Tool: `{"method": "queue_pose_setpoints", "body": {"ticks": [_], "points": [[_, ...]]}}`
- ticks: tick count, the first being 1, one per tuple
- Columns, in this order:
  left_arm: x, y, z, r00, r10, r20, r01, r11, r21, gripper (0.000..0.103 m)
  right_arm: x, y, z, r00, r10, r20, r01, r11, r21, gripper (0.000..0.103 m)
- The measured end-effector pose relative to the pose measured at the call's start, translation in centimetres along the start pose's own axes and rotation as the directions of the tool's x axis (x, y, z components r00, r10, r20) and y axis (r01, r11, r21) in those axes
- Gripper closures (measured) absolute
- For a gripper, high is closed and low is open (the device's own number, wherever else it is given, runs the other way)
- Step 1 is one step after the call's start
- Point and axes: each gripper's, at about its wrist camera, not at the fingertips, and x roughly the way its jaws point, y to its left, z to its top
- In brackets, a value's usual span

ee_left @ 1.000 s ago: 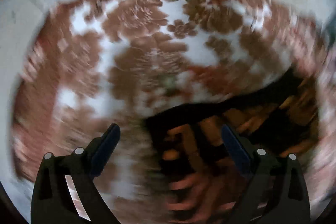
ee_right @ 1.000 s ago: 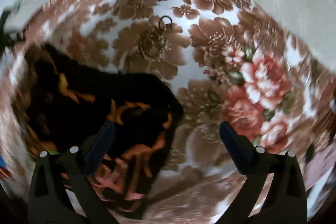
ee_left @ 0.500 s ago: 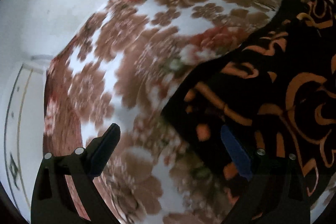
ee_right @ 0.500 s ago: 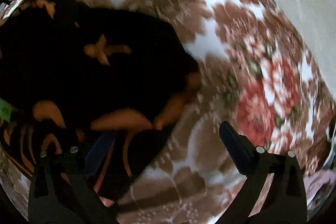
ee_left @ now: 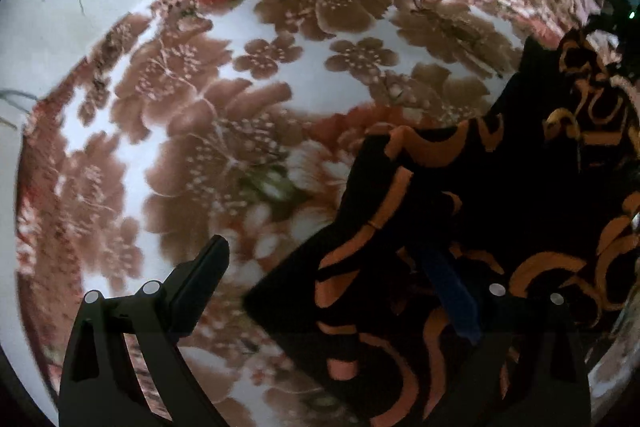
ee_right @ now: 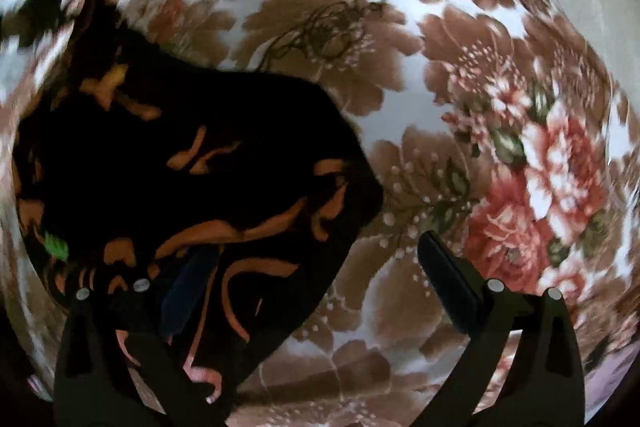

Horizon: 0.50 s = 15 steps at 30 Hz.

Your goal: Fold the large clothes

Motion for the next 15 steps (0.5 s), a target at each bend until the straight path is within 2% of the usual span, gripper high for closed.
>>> {"method": "queue_pose_setpoints", "body": {"ticks": [2, 4, 6, 7, 9, 10, 12, 15], "points": [[0.3, 0.4, 0.0, 1.000, -0.027, 0.008, 0.028, 0.998, -0.049, 0.010, 0.8, -0.7, 0.6, 1.000, 0.021, 0.003, -0.022, 1.000, 0.022, 0.005], [0.6, 0.5, -0.1, 0.999, -0.047, 0.009, 0.047, 0.997, -0.064, 0.014, 1.2, -0.6, 1.3, 0.999, 0.037, 0.005, -0.037, 0.999, -0.004, 0.005], [0.7, 0.1, -0.1, 0.997, -0.082, 0.004, 0.082, 0.995, -0.056, 0.031, 1.1, 0.3, 2.1, 0.999, 0.048, 0.014, -0.047, 0.997, -0.068, 0.005], [0.7, 0.1, 0.0, 0.995, -0.096, 0.002, 0.096, 0.994, -0.056, 0.035, 1.0, 0.9, 2.5, 0.998, 0.064, 0.017, -0.061, 0.992, -0.109, 0.005], [0.6, -0.3, 0.1, 0.991, -0.131, -0.003, 0.130, 0.990, -0.055, 0.051, 1.1, 1.7, 3.3, 0.996, 0.091, 0.010, -0.089, 0.983, -0.160, 0.006], [0.6, -0.4, 0.1, 0.990, -0.140, -0.002, 0.140, 0.989, -0.057, 0.053, 1.2, 1.9, 3.6, 0.995, 0.104, 0.006, -0.101, 0.979, -0.177, 0.008], [0.6, -0.3, 0.1, 0.987, -0.159, 0.002, 0.159, 0.984, -0.078, 0.060, 1.8, 2.1, 4.2, 0.990, 0.140, -0.021, -0.141, 0.971, -0.192, 0.025], [1.0, -0.1, -0.1, 0.979, -0.206, 0.006, 0.205, 0.972, -0.114, 0.072, 2.9, 2.9, 4.8, 0.991, 0.128, -0.046, -0.135, 0.964, -0.230, 0.044]]}}
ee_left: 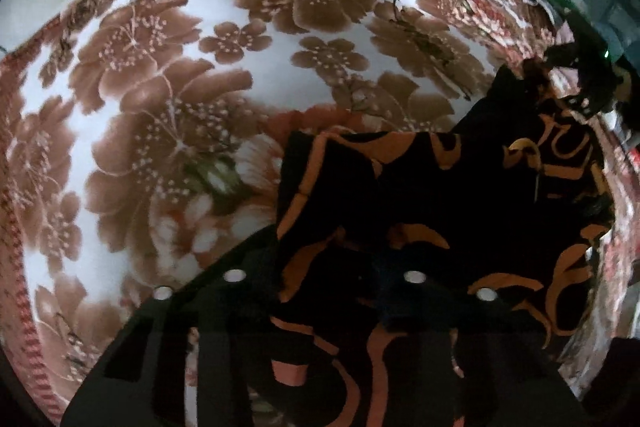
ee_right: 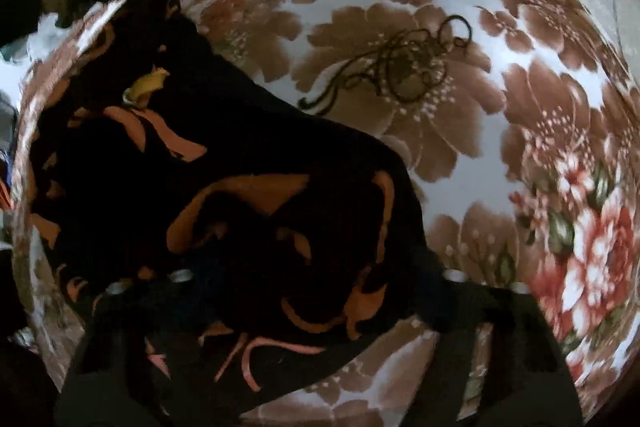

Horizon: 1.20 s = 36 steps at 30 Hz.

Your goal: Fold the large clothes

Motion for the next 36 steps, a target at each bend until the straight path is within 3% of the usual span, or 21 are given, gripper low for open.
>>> {"method": "queue_pose_setpoints", "body": {"ticks": [1, 4, 5, 9, 12, 18, 20, 23, 25, 26, 28, 31, 36], "points": [[0.0, 0.0, 0.0, 1.000, -0.009, 0.000, 0.009, 1.000, -0.004, 0.074, 0.2, -0.1, 0.1, 1.000, 0.004, 0.001, -0.004, 1.000, 0.013, 0.050], [-0.2, 0.3, -0.2, 0.999, -0.048, 0.009, 0.048, 0.998, -0.032, 0.087, 0.4, -1.2, -0.1, 1.000, 0.025, 0.008, -0.026, 0.996, 0.089, 0.094], [-0.4, 0.5, -0.2, 0.998, -0.061, 0.019, 0.062, 0.997, -0.048, 0.091, 0.6, -1.8, -0.3, 0.998, 0.060, 0.005, -0.060, 0.988, 0.140, 0.095], [-1.5, 0.5, -0.7, 0.995, -0.085, 0.044, 0.088, 0.993, -0.075, 0.095, 0.2, -2.0, -1.0, 0.998, 0.068, 0.018, -0.070, 0.980, 0.184, 0.096], [-3.7, 0.3, -1.0, 0.990, -0.089, 0.105, 0.100, 0.989, -0.112, 0.096, -1.8, -2.5, -1.3, 0.995, 0.035, 0.097, -0.059, 0.966, 0.251, 0.096], [-8.7, 1.1, -1.5, 0.961, -0.159, 0.225, 0.207, 0.956, -0.208, 0.096, -7.7, -3.6, -2.4, 0.974, -0.010, 0.227, -0.077, 0.925, 0.371, 0.097], [-10.3, 2.9, -1.9, 0.949, -0.169, 0.264, 0.247, 0.922, -0.298, 0.096, -8.7, -4.4, -2.9, 0.970, -0.003, 0.243, -0.101, 0.905, 0.413, 0.097], [-9.3, 7.3, -3.6, 0.962, -0.123, 0.244, 0.233, 0.834, -0.499, 0.096, -7.8, -6.5, -3.7, 0.976, 0.015, 0.216, -0.126, 0.852, 0.508, 0.096], [-7.0, 10.0, -5.3, 0.984, -0.078, 0.157, 0.158, 0.787, -0.597, 0.096, -5.7, -8.3, -4.5, 0.985, 0.029, 0.172, -0.125, 0.804, 0.582, 0.096], [-5.4, 10.3, -5.9, 0.994, -0.059, 0.095, 0.104, 0.799, -0.592, 0.096, -4.3, -9.1, -5.1, 0.988, 0.034, 0.153, -0.122, 0.778, 0.616, 0.096], [-3.7, 9.8, -6.3, 0.997, -0.049, 0.053, 0.070, 0.821, -0.566, 0.096, -2.1, -9.3, -5.4, 0.993, 0.025, 0.120, -0.095, 0.774, 0.627, 0.096], [-3.0, 9.1, -6.1, 0.997, -0.035, 0.075, 0.071, 0.830, -0.553, 0.096, -0.5, -8.9, -5.2, 0.995, -0.001, 0.105, -0.064, 0.786, 0.615, 0.096], [-2.0, 9.3, -5.8, 0.998, -0.022, 0.051, 0.046, 0.853, -0.520, 0.094, 0.6, -8.6, -4.7, 0.998, -0.052, 0.043, 0.021, 0.844, 0.535, 0.092]]}}
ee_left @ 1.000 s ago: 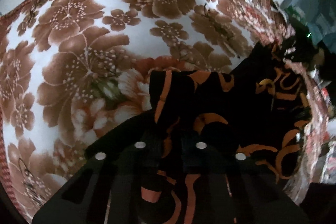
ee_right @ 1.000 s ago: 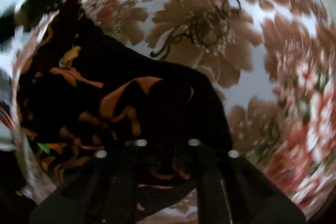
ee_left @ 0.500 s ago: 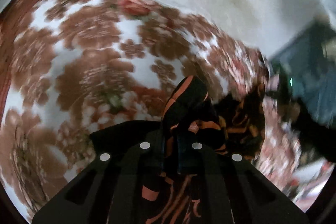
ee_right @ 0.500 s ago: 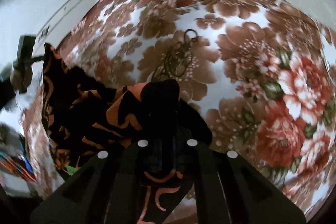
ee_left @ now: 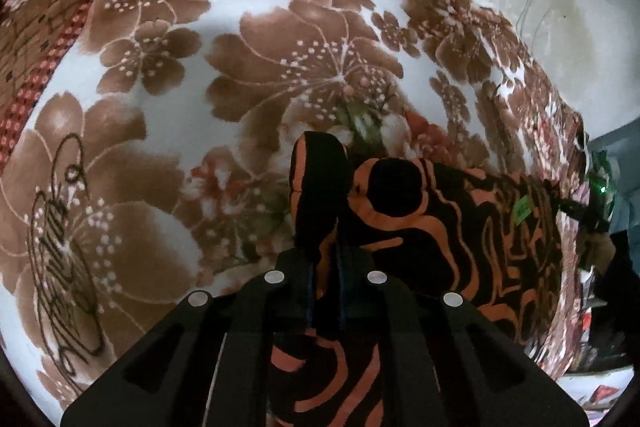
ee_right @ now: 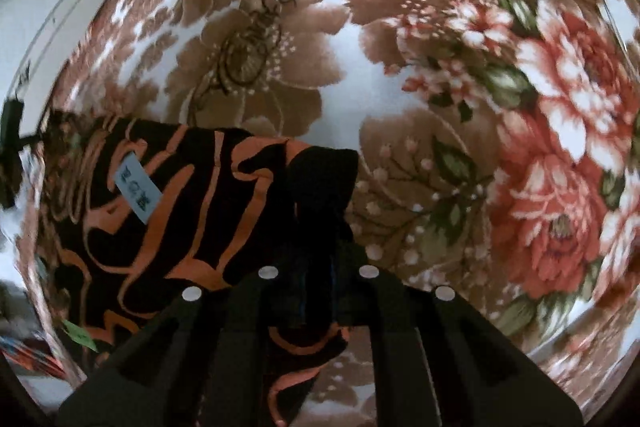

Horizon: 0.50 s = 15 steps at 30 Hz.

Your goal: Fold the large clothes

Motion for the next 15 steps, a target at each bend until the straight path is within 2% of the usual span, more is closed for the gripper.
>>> {"method": "queue_pose_setpoints", "body": {"ticks": [6, 8, 10, 11, 12, 13, 14, 15], "points": [[0.4, -0.1, 0.4, 0.999, 0.049, 0.001, -0.049, 0.998, 0.034, 0.091, 0.7, -1.4, -0.1, 0.998, -0.045, -0.033, 0.045, 0.999, -0.004, 0.089], [0.5, -1.8, 0.5, 0.995, 0.103, -0.002, -0.102, 0.989, 0.109, 0.090, 0.9, -1.7, -0.4, 0.996, -0.069, -0.052, 0.068, 0.998, -0.010, 0.088], [0.3, -3.1, 0.2, 0.982, 0.187, 0.009, -0.185, 0.964, 0.189, 0.080, 0.8, -1.2, -0.4, 0.994, -0.101, -0.047, 0.100, 0.995, -0.028, 0.087], [-0.1, -3.5, -0.1, 0.973, 0.231, 0.022, -0.230, 0.951, 0.205, 0.065, 0.5, -0.7, -0.4, 0.992, -0.119, -0.039, 0.118, 0.993, -0.023, 0.083], [-0.8, -3.9, -0.3, 0.964, 0.260, 0.047, -0.264, 0.942, 0.208, 0.043, 0.1, -0.3, -0.4, 0.990, -0.137, -0.033, 0.137, 0.990, -0.019, 0.066], [-1.7, -4.2, -0.4, 0.960, 0.268, 0.076, -0.278, 0.939, 0.203, 0.033, -0.4, 0.3, -0.5, 0.985, -0.173, -0.016, 0.172, 0.985, -0.015, 0.055], [-2.9, -4.7, -0.8, 0.954, 0.277, 0.116, -0.296, 0.934, 0.201, 0.026, -1.4, 1.0, -0.7, 0.978, -0.210, 0.012, 0.210, 0.978, 0.005, 0.037], [-3.7, -5.1, -1.1, 0.949, 0.282, 0.142, -0.306, 0.931, 0.199, 0.026, -2.3, 1.4, -0.9, 0.976, -0.215, 0.031, 0.214, 0.976, 0.030, 0.022]]}}
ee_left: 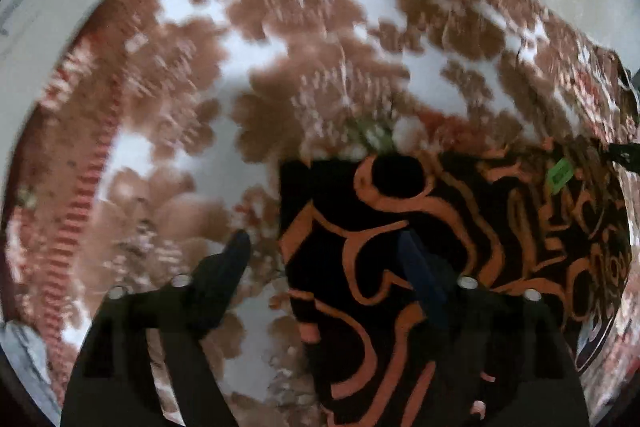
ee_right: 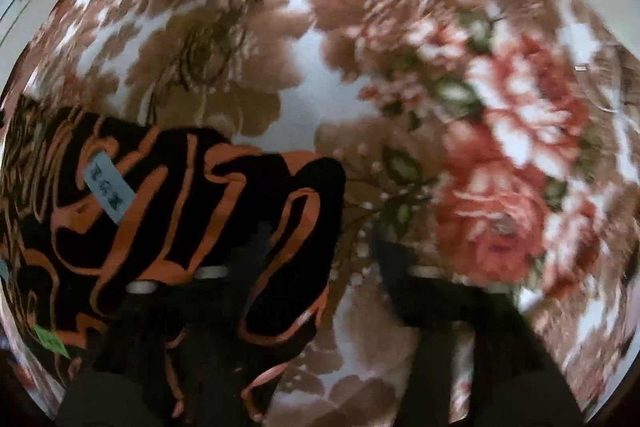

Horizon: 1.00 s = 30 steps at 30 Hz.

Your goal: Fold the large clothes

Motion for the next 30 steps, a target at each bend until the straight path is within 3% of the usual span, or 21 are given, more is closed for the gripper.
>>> {"method": "queue_pose_setpoints", "body": {"ticks": [2, 6, 10, 12, 14, 16, 21, 24, 30], "points": [[-2.8, -0.9, -0.5, 0.998, 0.024, 0.061, -0.023, 1.000, -0.015, 0.020, -1.8, 0.7, -0.3, 0.999, 0.008, 0.038, -0.009, 0.999, 0.042, 0.014], [-6.3, -4.2, -2.5, 0.992, -0.031, 0.126, 0.036, 0.998, -0.045, 0.014, -6.2, 3.9, -1.9, 0.992, 0.030, 0.122, -0.041, 0.995, 0.088, 0.006], [-5.6, -9.3, -5.7, 0.989, -0.069, 0.130, 0.079, 0.994, -0.078, 0.012, -7.1, 9.7, -3.8, 0.981, 0.078, 0.175, -0.096, 0.991, 0.095, 0.005], [-4.1, -12.1, -7.4, 0.990, -0.042, 0.137, 0.049, 0.997, -0.052, 0.011, -6.3, 13.5, -5.2, 0.980, 0.030, 0.196, -0.045, 0.997, 0.068, 0.005], [-2.5, -14.4, -8.5, 0.992, 0.042, 0.118, -0.040, 0.999, -0.025, 0.011, -4.5, 16.4, -6.7, 0.981, -0.067, 0.181, 0.060, 0.997, 0.044, 0.005], [-1.8, -16.0, -9.1, 0.991, 0.048, 0.125, -0.050, 0.999, 0.012, 0.011, -2.9, 17.7, -8.0, 0.978, -0.136, 0.162, 0.132, 0.991, 0.030, 0.005], [0.9, -15.6, -10.7, 0.997, 0.055, 0.045, -0.058, 0.997, 0.053, 0.010, -1.6, 16.3, -10.4, 0.974, -0.155, 0.164, 0.148, 0.987, 0.056, 0.005], [0.7, -14.2, -11.5, 0.993, 0.093, 0.070, -0.099, 0.990, 0.097, 0.007, -1.8, 14.9, -11.3, 0.964, -0.210, 0.161, 0.202, 0.977, 0.060, 0.005], [-1.5, -11.5, -12.3, 0.989, 0.129, 0.066, -0.135, 0.987, 0.091, 0.008, -3.3, 13.6, -12.6, 0.963, -0.222, 0.153, 0.217, 0.975, 0.052, 0.005]]}}
